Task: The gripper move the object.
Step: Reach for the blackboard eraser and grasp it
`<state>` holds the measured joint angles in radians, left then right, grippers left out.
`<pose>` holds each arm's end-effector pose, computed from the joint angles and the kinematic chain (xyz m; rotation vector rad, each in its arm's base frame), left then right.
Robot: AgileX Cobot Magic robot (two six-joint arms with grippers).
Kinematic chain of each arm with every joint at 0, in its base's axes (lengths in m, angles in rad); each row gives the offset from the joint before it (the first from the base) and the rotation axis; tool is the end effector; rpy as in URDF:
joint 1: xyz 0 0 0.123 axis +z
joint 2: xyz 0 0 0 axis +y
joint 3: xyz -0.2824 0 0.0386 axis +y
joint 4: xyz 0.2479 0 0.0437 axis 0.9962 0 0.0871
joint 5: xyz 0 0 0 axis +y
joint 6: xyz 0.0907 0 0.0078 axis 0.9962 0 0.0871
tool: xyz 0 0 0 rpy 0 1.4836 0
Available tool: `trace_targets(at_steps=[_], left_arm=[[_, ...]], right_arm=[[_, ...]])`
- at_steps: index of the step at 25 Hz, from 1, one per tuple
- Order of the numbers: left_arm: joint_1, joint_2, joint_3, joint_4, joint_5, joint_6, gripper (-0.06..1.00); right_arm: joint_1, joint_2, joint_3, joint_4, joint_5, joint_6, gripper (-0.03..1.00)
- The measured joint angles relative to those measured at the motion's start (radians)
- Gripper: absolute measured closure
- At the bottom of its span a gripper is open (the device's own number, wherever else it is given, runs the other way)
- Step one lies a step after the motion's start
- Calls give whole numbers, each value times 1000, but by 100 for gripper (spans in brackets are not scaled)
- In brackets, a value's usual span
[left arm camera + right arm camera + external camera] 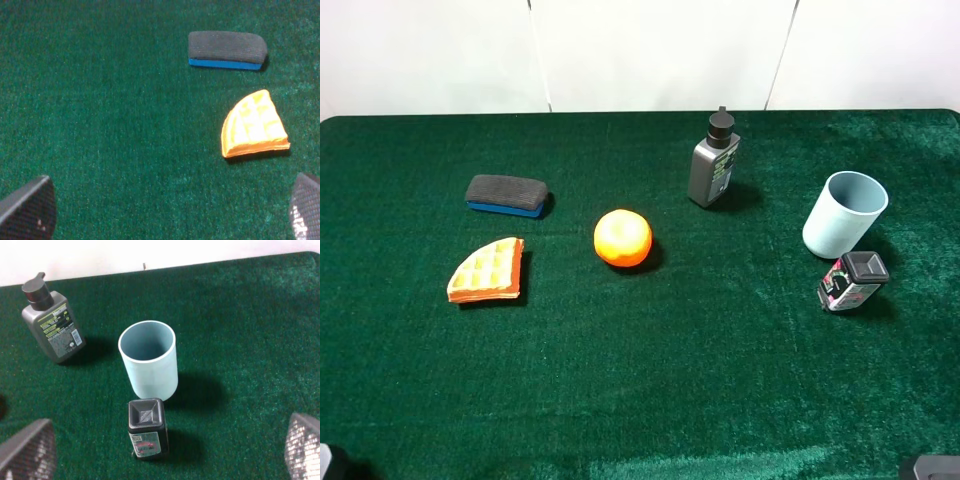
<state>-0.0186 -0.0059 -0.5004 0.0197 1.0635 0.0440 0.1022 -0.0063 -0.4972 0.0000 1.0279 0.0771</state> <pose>-0.0059 0.0017 0.2770 0.0629 2.0399 0.0395 -0.0041 -0.0004 0.2790 -0.0252 2.0097 0.1145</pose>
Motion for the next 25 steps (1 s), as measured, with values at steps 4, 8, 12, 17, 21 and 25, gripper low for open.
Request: trace_targets(at_steps=[4, 8, 12, 17, 21, 25], left_arm=[[0, 0, 0, 0, 0, 0, 1], [0, 0, 0, 0, 0, 0, 1], [0, 0, 0, 0, 0, 0, 1], [0, 0, 0, 0, 0, 0, 1], [0, 0, 0, 0, 0, 0, 1], [0, 0, 0, 0, 0, 0, 1]], right_arm=[[0, 0, 0, 0, 0, 0, 27], [0, 0, 0, 0, 0, 0, 27], [0, 0, 0, 0, 0, 0, 27], [0, 0, 0, 0, -1, 0, 27], [0, 0, 0, 0, -1, 0, 27], [0, 0, 0, 0, -1, 0, 27]])
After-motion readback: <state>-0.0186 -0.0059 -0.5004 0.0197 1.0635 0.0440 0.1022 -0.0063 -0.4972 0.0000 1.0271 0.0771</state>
